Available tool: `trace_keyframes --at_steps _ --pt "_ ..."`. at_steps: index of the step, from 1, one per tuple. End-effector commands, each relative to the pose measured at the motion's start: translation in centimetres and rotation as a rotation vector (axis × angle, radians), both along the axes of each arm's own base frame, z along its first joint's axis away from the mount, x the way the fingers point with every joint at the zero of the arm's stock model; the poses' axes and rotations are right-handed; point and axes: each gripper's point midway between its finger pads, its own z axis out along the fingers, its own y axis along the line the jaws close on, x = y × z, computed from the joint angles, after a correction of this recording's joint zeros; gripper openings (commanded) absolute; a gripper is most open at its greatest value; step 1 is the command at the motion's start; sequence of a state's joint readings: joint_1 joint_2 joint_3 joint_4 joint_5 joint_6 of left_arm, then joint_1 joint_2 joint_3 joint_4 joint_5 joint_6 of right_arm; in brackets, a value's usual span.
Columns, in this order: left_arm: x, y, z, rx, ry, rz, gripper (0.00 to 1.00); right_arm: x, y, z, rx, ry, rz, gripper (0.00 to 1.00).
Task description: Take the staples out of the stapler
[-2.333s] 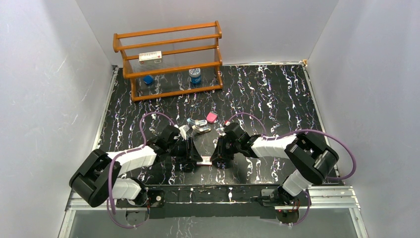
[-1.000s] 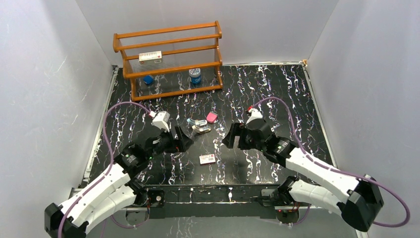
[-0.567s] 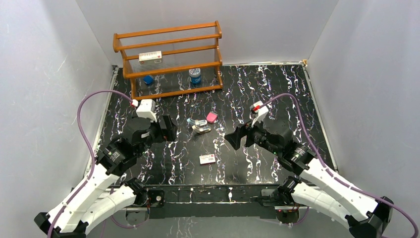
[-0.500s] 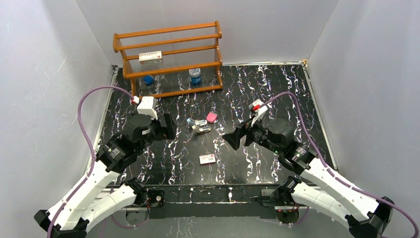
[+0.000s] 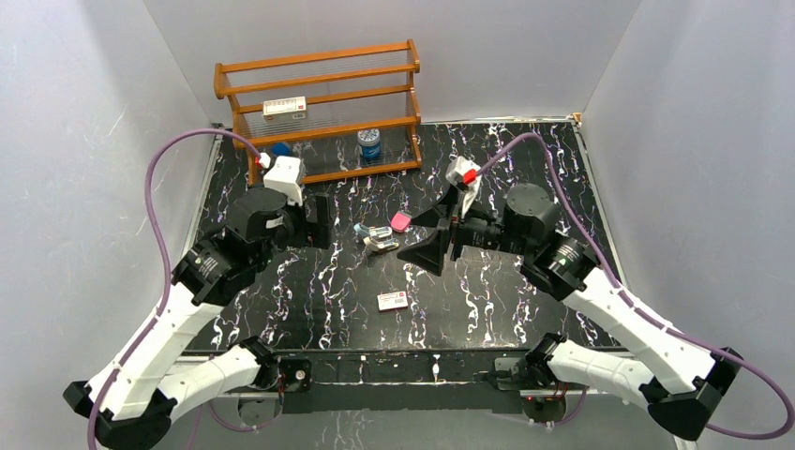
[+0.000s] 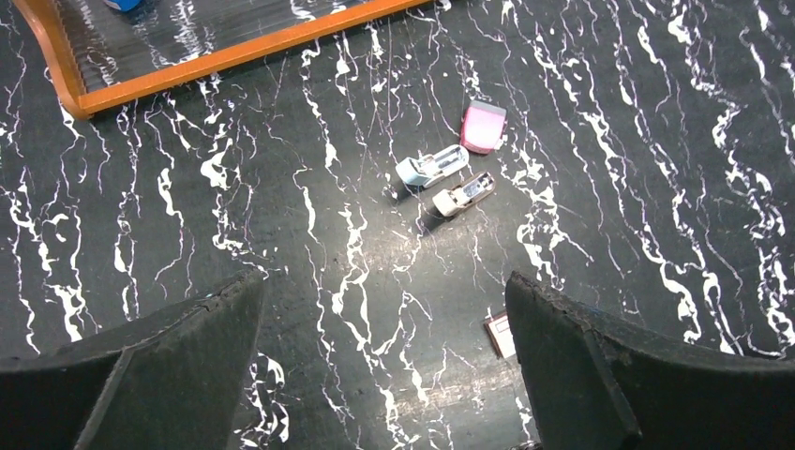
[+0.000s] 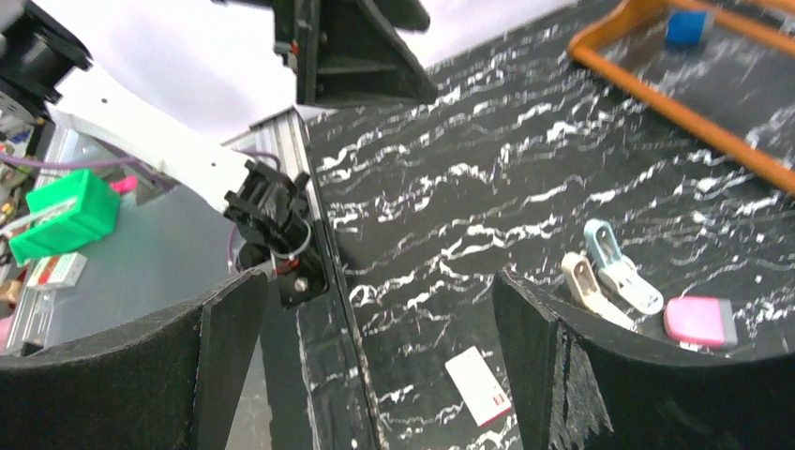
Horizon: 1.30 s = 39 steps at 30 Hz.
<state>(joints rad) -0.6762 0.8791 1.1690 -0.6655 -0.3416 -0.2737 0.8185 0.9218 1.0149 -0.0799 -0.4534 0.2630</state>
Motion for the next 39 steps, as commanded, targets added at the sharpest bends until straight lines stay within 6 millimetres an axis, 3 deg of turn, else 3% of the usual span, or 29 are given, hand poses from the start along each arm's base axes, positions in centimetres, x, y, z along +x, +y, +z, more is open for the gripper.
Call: trace_keyframes --at_steps 1,11,18,25,31,35,39 --pt "-0.2 -0.6 -0.8 0.086 0.068 -0.069 0.97 -0.3 -0.1 -0.5 -0.083 -0.003 0.038 0.99" --pt "0.6 -2.6 -2.7 0.074 0.161 -0.146 0.98 0.9 -1.3 -3.2 -0.235 0.032 -0.042 0.99" --pt "1.9 -1.4 -4.0 -0.047 0.262 -0.128 0.98 0.8 -2.4 -5.5 -0.286 0.072 -0.083 0.99" --pt "3.5 2.2 -5.2 -0.159 0.311 0.018 0.98 3.6 -5.0 -8.7 -0.401 0.103 -0.307 0.99" --pt "4.3 6.6 -10.0 -0.297 0.486 0.193 0.97 8.6 -9.8 -13.6 -0.625 0.191 -0.673 0.99" --pt "5.1 9.9 -9.1 -0.348 0.413 0.354 0.98 11.5 -13.5 -16.6 -0.71 0.334 -0.816 0.99" --pt "5.0 13.0 -8.2 -0.299 0.381 0.561 0.97 14.6 -17.1 -16.9 -0.562 0.5 -0.898 0.99"
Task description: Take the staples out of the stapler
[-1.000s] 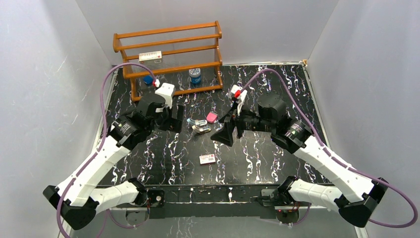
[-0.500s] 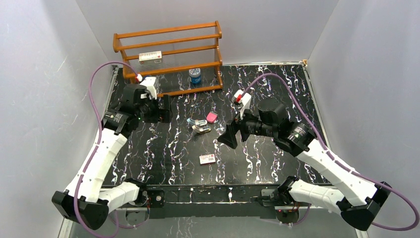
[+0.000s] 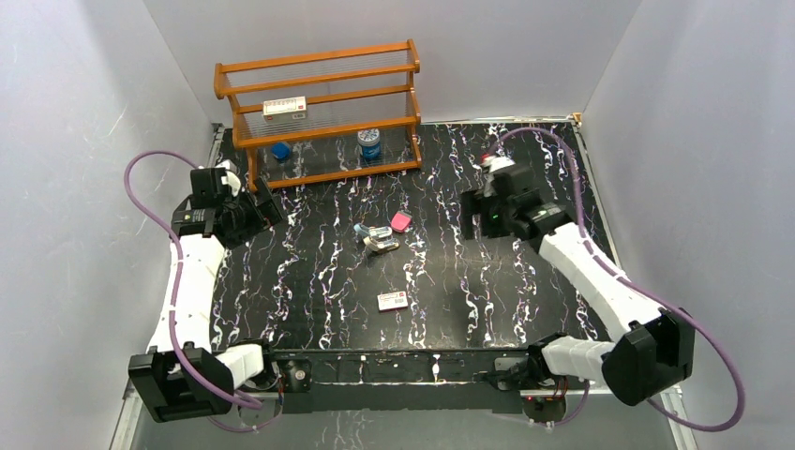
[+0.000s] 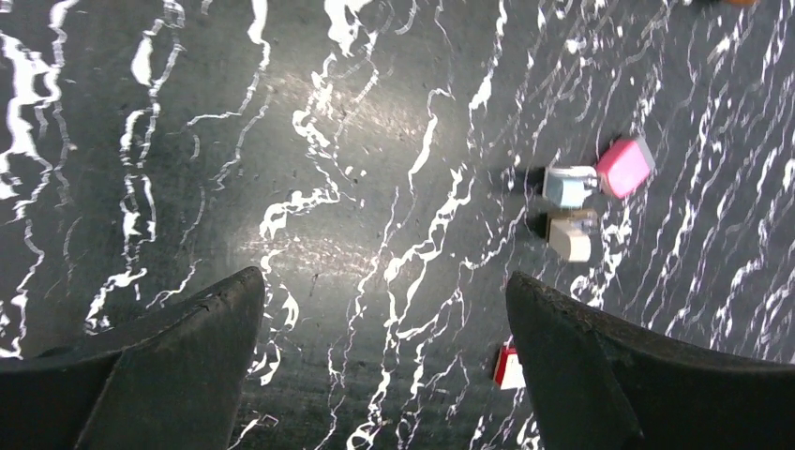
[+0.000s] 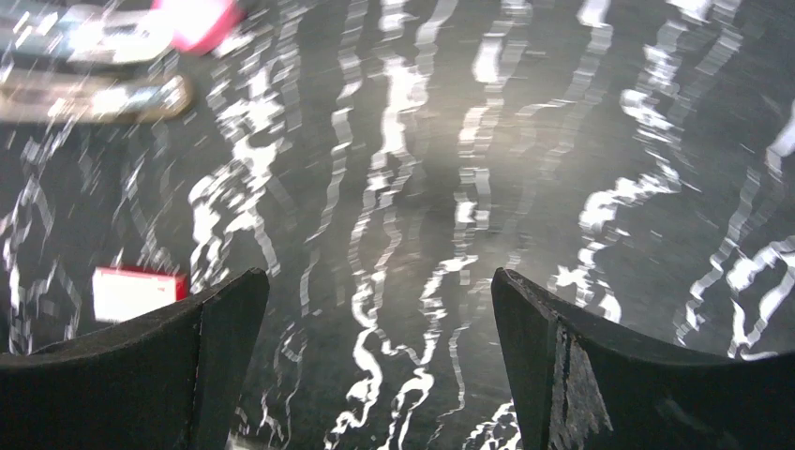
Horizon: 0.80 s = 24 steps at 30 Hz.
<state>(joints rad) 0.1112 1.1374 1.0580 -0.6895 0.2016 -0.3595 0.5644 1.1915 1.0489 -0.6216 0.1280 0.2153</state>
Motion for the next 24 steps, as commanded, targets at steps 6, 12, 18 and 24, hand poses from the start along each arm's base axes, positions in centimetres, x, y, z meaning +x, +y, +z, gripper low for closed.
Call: trace_keyframes --at_steps 6,12,18,24 --pt "-0.9 5.0 5.3 0.183 -0.11 0.268 0.96 6.1 -6.5 7.8 0.236 -0.143 -0.282 0.99" --pt "0.1 4.4 9.2 0.14 -0.199 0.272 0.96 6.6 -7.6 14.2 0.226 -0.344 -0.27 0.99" --pt "1.3 1.0 10.9 -0.015 -0.301 0.151 0.96 5.8 -8.7 13.5 0.181 -0.353 -0.305 0.99" --pt "0.9 0.3 9.8 -0.015 -0.293 0.087 0.95 4.8 -8.5 11.9 0.202 -0.327 -0.301 0.99"
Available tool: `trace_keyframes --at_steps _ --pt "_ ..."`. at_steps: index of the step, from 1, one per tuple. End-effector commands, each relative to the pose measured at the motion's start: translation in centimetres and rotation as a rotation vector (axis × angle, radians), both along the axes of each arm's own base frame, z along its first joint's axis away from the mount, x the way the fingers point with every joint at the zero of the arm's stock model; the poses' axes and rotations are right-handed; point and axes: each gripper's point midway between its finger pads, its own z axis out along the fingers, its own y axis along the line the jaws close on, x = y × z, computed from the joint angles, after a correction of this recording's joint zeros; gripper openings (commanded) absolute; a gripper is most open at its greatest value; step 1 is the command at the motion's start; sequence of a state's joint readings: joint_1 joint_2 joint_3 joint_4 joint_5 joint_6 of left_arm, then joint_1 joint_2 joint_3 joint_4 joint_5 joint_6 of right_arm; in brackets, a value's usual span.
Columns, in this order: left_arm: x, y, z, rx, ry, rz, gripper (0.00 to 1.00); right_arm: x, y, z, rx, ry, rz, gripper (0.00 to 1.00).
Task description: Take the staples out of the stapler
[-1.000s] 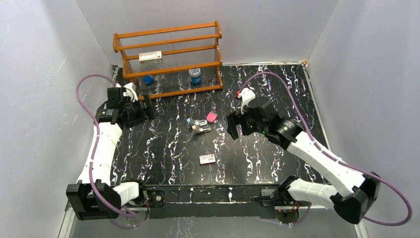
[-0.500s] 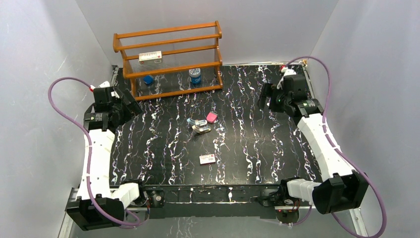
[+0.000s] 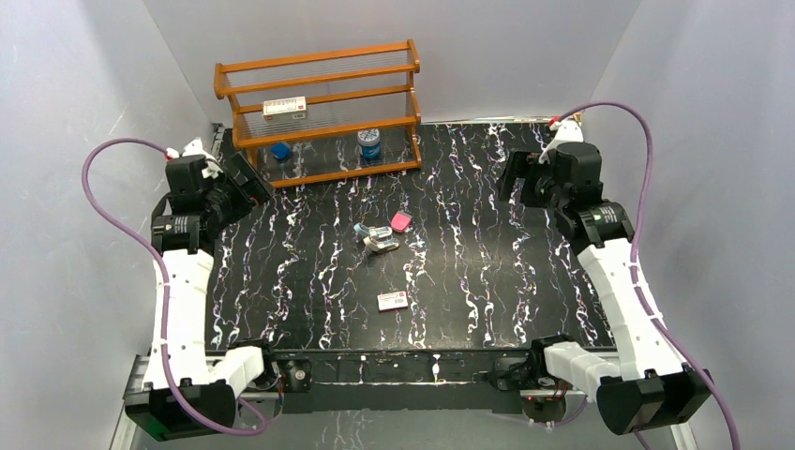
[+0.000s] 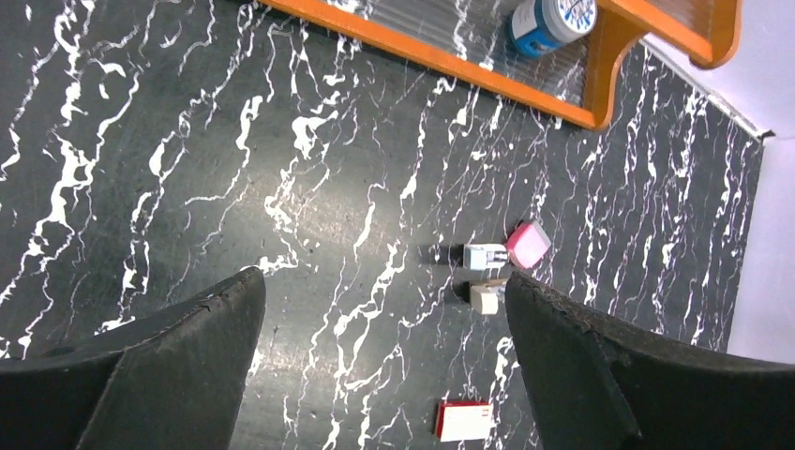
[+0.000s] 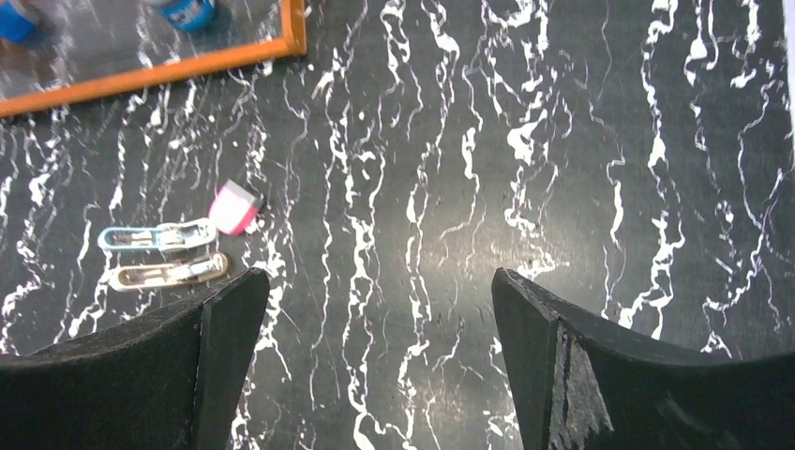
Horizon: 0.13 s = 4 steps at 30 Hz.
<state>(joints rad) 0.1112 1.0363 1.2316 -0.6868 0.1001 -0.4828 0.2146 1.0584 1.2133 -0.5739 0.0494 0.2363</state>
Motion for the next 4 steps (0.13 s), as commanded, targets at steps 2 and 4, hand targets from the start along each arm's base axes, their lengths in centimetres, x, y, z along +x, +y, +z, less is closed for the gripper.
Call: trace_keyframes --at_steps 2,4 --pt "-0.52 -0.86 0.12 -0.004 -0.04 -0.06 0.95 -0.27 -0.14 -0.12 0.005 -0.022 -0.006 0.99" --pt "-0.61 -0.89 0.02 -0.002 -0.04 -0.064 0.96 -0.26 -0.18 -0.51 0.001 -0.007 -0.008 0.99"
